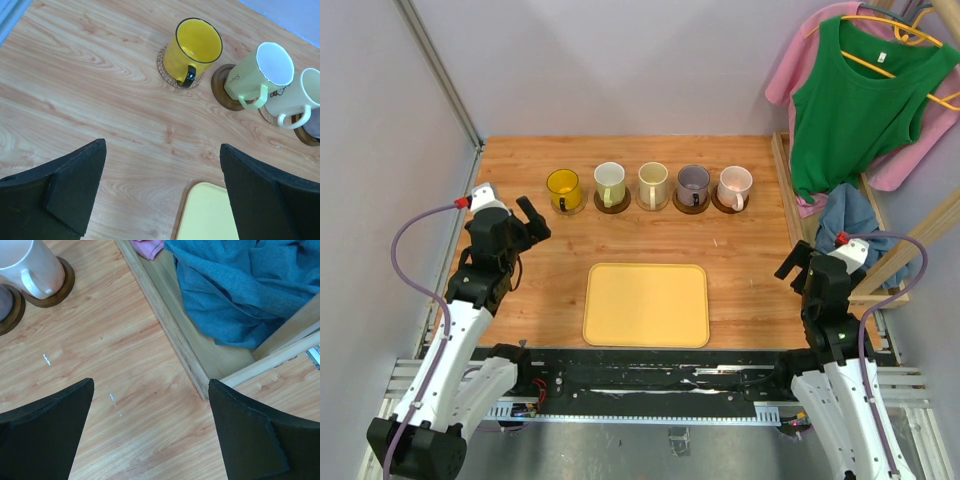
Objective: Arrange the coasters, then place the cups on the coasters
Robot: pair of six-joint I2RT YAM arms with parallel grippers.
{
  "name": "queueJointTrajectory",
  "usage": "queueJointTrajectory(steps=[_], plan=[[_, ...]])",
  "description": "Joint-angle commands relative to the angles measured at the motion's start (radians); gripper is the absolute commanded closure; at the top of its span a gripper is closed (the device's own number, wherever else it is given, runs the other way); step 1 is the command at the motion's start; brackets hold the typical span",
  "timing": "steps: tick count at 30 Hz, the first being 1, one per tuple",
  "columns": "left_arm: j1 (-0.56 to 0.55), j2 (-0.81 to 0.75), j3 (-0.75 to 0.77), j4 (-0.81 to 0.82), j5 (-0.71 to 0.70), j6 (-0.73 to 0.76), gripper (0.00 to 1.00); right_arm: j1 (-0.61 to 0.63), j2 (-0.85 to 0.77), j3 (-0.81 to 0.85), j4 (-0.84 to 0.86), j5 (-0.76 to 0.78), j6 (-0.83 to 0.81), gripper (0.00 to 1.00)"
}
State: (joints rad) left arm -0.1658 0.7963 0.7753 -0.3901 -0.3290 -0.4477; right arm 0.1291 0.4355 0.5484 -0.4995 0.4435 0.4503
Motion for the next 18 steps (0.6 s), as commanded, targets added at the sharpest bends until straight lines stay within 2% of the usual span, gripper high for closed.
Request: queueJointTrajectory(steps=[1,9,18], plan=[[0.005,-0.038,-0.031,0.022,0.012,-0.012,0.00,-0.015,-0.007,-0.001,-0.041,0.031,0.018,0.02],[0.006,-0.112,-0.066,0.021,-0.008,-0.022,0.00,-0.014,-0.028,-0.004,-0.043,0.031,0.016,0.02],[0.005,-0.122,-0.050,-0.036,-0.090,-0.033,0.00,-0.014,-0.029,-0.007,-0.045,0.028,0.017,0.02]])
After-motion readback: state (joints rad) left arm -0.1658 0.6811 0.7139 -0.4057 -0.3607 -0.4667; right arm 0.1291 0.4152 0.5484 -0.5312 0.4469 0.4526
